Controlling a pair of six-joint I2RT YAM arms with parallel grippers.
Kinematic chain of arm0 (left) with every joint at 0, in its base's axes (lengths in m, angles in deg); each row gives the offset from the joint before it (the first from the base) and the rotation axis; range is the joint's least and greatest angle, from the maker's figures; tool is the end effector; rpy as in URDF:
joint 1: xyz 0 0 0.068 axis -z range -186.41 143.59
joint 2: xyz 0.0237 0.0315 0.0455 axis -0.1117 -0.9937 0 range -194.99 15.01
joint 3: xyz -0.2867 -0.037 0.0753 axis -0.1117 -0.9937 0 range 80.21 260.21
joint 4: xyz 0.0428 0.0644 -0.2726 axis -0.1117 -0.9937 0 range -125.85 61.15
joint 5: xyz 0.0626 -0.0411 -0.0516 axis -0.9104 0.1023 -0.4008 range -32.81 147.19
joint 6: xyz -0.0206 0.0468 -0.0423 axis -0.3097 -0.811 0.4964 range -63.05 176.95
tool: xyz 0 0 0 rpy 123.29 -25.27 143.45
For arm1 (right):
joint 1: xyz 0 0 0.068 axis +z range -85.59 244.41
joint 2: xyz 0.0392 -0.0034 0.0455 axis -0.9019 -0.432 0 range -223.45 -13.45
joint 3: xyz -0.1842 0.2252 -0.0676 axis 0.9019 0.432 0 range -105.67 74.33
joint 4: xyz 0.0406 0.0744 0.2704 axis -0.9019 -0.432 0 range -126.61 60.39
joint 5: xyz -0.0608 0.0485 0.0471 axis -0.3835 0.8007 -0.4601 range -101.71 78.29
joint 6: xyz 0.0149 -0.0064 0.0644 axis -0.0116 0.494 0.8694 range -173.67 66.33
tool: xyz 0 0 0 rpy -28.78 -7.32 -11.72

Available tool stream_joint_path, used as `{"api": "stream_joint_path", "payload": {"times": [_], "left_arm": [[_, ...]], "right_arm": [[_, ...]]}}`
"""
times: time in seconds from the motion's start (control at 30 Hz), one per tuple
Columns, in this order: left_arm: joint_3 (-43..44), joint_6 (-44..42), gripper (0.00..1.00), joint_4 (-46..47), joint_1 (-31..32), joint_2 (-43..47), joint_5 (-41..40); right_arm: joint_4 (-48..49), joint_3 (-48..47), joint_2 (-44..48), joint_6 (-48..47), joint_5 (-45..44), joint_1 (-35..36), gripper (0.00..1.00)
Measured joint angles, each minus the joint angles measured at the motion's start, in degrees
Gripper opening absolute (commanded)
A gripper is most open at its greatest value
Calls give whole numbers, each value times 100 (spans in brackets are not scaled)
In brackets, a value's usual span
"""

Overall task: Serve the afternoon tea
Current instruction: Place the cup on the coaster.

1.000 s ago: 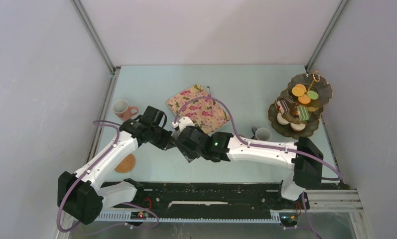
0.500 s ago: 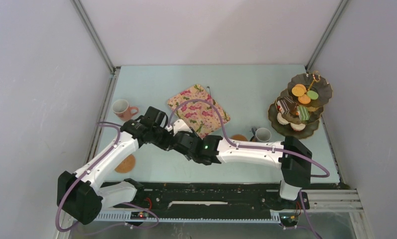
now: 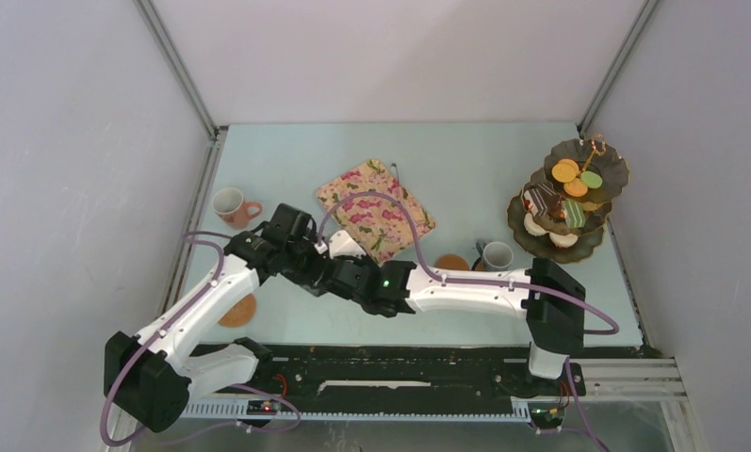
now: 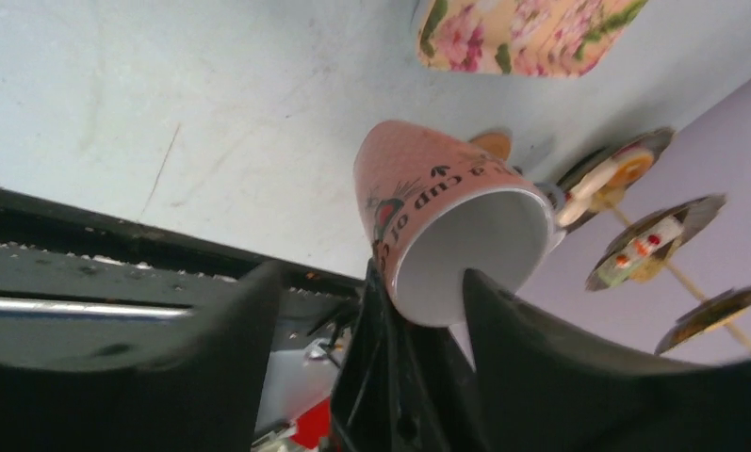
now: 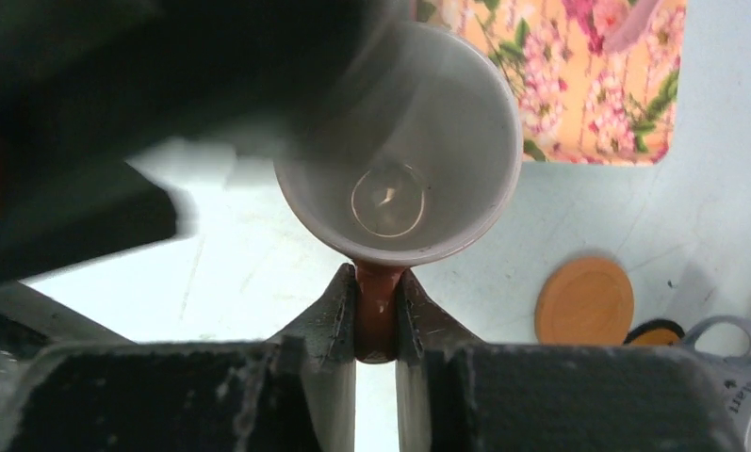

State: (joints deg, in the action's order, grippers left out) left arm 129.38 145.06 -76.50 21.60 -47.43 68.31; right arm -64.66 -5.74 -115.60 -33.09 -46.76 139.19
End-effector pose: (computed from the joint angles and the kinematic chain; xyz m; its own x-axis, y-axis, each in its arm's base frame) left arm 0.1908 -0.1129 0.2582 -0.5688 -0.8082 0.1525 -0.7532 0.4373 -0.4914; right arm 0.1384 0.3934 0.2540 -0.4553 -0.5774 -0.6777 -0.5855 0.7676 -0.2607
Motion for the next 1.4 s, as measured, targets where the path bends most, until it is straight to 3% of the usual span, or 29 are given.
{"api": "stream_joint_path", "payload": {"times": [0.07,0.23,0.37,0.6,0.9,1.4], "left_arm": [[66,-153,99,-70,-2,7,-61],[804,-846,100,-535,-168,-184,-511],[1303,-1537,100,-494,-409,-70,-894],[855,-2518,100,138,-522,688,-708],[651,-3121,99,592,-522,811,-225],[494,-3228,99,820,-522,846,-9]], "right_arm": [[48,262,118,66,-33,-46,0],[175,1515,1165,398,7,-229,0],[219,2608,2520,660,83,-793,0],[664,3864,3947,664,433,-2107,0],[1163,4312,3965,238,1032,-2927,0],[1950,4701,3659,271,1128,-2872,0]]}}
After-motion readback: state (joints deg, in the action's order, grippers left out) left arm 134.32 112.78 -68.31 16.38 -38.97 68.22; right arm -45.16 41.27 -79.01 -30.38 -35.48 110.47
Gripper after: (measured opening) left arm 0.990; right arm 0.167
